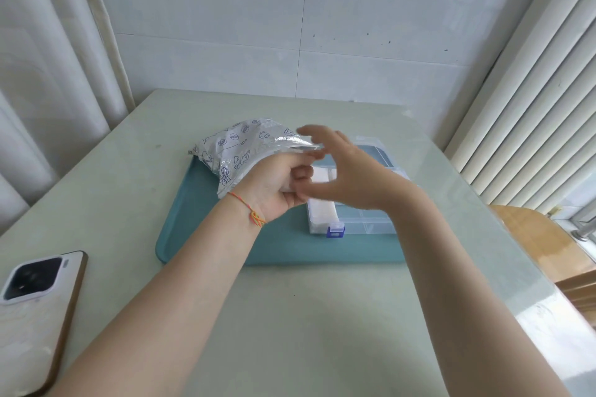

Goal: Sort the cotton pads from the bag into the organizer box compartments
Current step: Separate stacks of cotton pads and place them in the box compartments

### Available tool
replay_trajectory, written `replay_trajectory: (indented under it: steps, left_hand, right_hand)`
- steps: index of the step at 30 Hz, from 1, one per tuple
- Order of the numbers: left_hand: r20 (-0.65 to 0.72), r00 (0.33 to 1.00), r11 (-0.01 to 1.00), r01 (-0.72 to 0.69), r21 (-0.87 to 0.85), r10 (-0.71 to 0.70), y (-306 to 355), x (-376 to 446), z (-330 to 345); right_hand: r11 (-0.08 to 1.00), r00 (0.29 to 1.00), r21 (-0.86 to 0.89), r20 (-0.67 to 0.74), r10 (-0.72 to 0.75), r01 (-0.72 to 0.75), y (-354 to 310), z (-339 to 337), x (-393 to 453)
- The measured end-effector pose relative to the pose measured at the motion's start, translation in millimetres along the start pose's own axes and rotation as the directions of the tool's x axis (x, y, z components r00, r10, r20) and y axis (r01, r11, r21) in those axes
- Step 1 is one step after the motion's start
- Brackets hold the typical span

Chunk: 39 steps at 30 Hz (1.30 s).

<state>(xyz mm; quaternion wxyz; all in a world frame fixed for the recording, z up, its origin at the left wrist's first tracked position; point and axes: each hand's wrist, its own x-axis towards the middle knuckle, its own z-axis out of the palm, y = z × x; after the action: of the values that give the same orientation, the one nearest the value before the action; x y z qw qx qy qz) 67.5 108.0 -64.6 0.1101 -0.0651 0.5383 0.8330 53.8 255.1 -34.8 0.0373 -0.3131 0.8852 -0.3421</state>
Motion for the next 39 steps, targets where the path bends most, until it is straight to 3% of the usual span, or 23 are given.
replay_trajectory:
  steps: [3,5,8,11,15,17,19,21,23,25,27,29,34,39]
  left_hand:
    - [-0.009,0.997,0.993,-0.083,-0.089,0.082,7.1,-3.4,-1.6]
    - [0.018,0.993,0.988,-0.116,-0.105,0.118,6.9,-3.1,0.8]
    - [0.11,0.985,0.988,-0.125,-0.091,0.135,1.9,-0.6,3.7]
    - [0.212,0.968,0.991,-0.133,-0.006,0.131,-2.8,-2.0,11.5]
    - [0.271,0.96,0.994,-0.093,0.058,0.074,-5.2,-5.5,24.2]
    - [0.194,0.977,0.975,-0.127,0.181,0.092,-4.5,-4.8,28.7]
    - [0.027,0.979,0.906,-0.197,0.374,0.202,-3.7,-0.7,28.5]
    - [-0.104,0.931,0.759,-0.216,0.615,0.349,-5.8,4.8,22.1]
    - [-0.063,0.907,0.551,-0.196,0.811,0.415,-10.2,7.6,16.4]
    - [0.034,0.929,0.326,-0.163,0.931,0.368,-15.0,7.3,17.7]
    - [0.12,0.944,0.124,-0.165,0.979,0.306,-19.5,7.1,23.3]
    - [0.157,0.952,0.006,-0.165,0.986,0.262,-21.9,7.1,29.0]
    - [0.173,0.95,-0.039,-0.169,0.985,0.261,-24.0,10.7,28.2]
    - [0.089,0.88,0.121,-0.162,0.979,0.466,-27.6,11.8,17.0]
  right_hand:
    - [0.975,0.96,0.212,-0.256,0.115,-0.061,-2.4,-5.9,4.3]
    - [0.952,0.915,0.273,-0.332,0.227,-0.137,-4.7,-7.9,4.8]
    - [0.906,0.918,0.339,-0.21,0.336,-0.254,-4.4,-9.8,-0.4]
    - [0.817,0.932,0.506,-0.068,0.356,-0.275,1.6,-12.0,-10.5]
    - [0.785,0.939,0.563,-0.043,0.34,-0.259,16.9,-10.1,-16.7]
    - [0.806,0.931,0.529,-0.077,0.356,-0.265,22.4,-10.6,-18.6]
    - [0.845,0.907,0.438,-0.133,0.399,-0.308,29.3,-10.7,-19.6]
    - [0.859,0.866,0.355,-0.206,0.456,-0.368,39.9,-9.7,-20.5]
    - [0.867,0.846,0.26,-0.227,0.482,-0.424,51.2,-9.2,-21.7]
    - [0.866,0.849,0.162,-0.177,0.498,-0.474,58.7,-7.8,-23.2]
    - [0.861,0.852,0.06,-0.124,0.509,-0.506,60.7,-6.6,-23.6]
    - [0.856,0.853,-0.027,-0.106,0.51,-0.516,62.0,-4.8,-22.9]
    - [0.854,0.855,-0.055,-0.053,0.515,-0.518,66.2,-0.4,-20.9]
    - [0.856,0.855,0.036,-0.046,0.516,-0.515,66.1,-8.6,-23.4]
